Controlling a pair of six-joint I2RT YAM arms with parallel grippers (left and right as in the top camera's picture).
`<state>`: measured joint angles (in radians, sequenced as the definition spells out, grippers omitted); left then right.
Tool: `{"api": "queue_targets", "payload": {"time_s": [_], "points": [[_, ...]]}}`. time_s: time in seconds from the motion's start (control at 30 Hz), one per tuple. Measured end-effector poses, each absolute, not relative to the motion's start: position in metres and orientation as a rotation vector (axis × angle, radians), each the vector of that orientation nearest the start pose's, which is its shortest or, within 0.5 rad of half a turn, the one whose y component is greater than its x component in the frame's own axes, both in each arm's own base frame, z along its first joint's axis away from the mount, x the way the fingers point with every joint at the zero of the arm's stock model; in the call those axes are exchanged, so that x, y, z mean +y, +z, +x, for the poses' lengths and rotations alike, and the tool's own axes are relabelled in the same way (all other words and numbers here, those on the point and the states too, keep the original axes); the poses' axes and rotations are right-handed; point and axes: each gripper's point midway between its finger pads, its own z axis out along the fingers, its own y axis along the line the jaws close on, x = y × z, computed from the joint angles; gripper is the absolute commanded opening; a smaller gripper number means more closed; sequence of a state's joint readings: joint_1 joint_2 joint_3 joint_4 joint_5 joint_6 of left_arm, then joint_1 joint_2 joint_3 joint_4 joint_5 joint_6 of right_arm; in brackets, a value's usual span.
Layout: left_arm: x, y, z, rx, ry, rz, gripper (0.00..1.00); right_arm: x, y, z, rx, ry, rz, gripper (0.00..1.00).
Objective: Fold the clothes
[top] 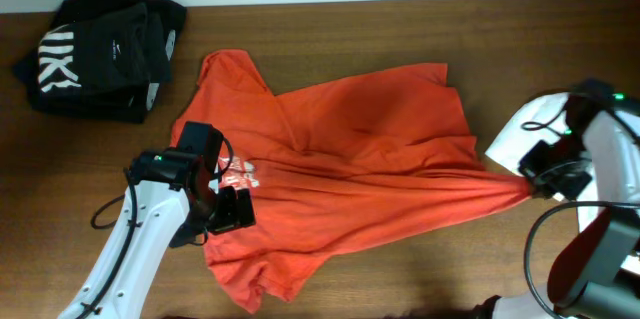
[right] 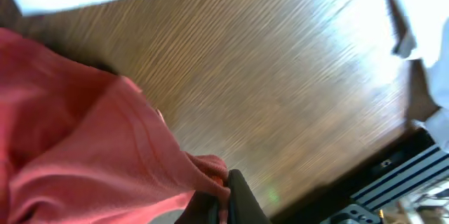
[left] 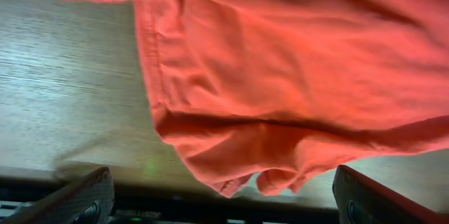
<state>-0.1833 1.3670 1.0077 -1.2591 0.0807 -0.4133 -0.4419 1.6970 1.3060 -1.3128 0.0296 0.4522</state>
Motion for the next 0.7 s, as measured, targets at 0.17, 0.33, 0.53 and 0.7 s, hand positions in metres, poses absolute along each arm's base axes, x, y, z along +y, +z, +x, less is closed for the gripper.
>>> {"api": "queue_targets", "payload": {"time_s": [0.17,0.33,0.53,0.7], "points": [[-0.073,0.08,0.171,3.295,-0.196,-0.307,0.99,-0.13,0.095,0.241,2.922,-0.008,1.443,0.04],[-0.076,0.061,0.141,3.391,-0.214,-0.366,0.99,-0.147,0.097,0.25,2.808,0.033,1.522,0.05],[-0.081,0.053,0.15,3.347,-0.267,-0.38,0.99,-0.177,0.104,0.255,2.618,0.211,1.654,0.06],[-0.096,0.052,0.145,3.357,-0.292,-0.311,0.98,-0.176,0.105,0.257,2.611,0.285,1.632,0.06]]}}
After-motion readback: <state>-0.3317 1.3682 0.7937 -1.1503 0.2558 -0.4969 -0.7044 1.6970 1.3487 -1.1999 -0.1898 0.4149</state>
